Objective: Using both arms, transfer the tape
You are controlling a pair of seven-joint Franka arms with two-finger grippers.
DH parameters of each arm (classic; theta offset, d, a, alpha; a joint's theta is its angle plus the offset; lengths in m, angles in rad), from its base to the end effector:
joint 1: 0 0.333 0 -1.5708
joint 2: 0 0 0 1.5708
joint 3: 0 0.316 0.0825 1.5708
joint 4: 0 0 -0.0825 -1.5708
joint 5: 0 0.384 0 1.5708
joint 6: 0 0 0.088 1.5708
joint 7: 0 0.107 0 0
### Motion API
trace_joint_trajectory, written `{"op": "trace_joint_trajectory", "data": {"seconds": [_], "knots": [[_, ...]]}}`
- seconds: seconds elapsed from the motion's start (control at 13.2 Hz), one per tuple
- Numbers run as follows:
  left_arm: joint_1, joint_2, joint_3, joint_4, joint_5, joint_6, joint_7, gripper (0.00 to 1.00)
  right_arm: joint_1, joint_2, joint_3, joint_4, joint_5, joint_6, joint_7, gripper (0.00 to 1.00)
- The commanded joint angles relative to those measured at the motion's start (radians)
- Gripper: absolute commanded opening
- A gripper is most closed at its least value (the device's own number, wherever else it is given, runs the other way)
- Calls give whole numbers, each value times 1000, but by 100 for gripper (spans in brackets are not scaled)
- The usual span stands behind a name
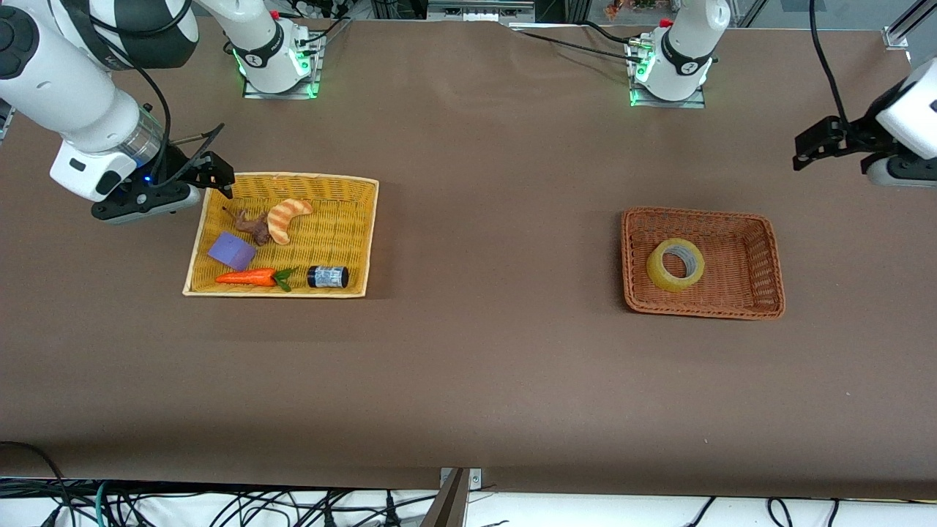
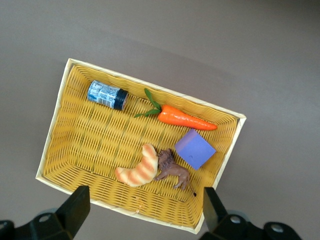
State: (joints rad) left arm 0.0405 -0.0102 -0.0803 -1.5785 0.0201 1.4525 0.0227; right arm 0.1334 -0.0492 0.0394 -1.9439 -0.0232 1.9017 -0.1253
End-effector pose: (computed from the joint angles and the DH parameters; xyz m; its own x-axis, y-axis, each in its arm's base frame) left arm 0.5378 -0.0193 0.6168 0.9915 -0.0597 -0.1160 -0.0622 -0.9979 -0.0183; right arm 0.5380 0.0925 0.5023 0.9537 0.3008 0.0038 0.3007 -0.9534 0.0246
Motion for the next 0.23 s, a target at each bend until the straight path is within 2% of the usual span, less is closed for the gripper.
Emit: {"op": "trace_joint_trajectory", "data": {"seconds": [0.0,0.15], "knots": [[1,-42,28,-69,-81,31,6,100,0,-15,2,0,2,-20,-16,100],[2,-31,27,-61,-83,37,6,100,0,-15,2,-1,3,-26,-16,100]]}}
